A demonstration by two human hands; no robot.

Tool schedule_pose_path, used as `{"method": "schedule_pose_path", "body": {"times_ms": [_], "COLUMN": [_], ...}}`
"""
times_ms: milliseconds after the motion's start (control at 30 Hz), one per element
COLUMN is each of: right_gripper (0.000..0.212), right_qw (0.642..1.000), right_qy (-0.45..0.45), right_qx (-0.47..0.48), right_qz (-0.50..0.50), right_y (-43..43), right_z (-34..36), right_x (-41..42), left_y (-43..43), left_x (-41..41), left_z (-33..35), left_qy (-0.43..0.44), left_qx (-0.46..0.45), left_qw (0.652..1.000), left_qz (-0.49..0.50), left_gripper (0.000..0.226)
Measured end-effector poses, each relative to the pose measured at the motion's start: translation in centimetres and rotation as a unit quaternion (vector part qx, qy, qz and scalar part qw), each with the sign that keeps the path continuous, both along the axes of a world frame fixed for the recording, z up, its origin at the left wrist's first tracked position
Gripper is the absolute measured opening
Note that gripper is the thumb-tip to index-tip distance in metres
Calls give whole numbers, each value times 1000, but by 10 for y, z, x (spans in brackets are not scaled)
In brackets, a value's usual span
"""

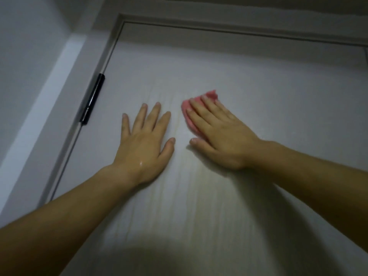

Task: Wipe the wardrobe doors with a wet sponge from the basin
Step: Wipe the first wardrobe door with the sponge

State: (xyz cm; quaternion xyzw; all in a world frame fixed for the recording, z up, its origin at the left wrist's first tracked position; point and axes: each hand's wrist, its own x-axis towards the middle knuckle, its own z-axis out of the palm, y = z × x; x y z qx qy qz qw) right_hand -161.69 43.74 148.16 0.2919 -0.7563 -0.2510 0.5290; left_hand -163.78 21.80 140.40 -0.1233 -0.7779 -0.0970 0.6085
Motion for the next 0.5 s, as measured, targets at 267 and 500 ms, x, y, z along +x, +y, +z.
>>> {"method": "schedule_pose_path", "body": {"times_ms": [267, 500], "right_gripper": [77, 74], "right_qw": [997, 1000], "right_qy": [14, 8], "right_qx": [-78, -15], "right_qz": [-8, -1], "right_y": [-37, -70], "right_z": [28, 34], "right_x": [-7, -9], "left_y": [-35, -77], "left_x": [0, -9], "left_z": [-7, -20], "left_qy": [20, 1], "left_qx": [5, 0], "left_qw": [999, 1000], "left_qz": [-25, -26], "left_gripper": [73, 79]}}
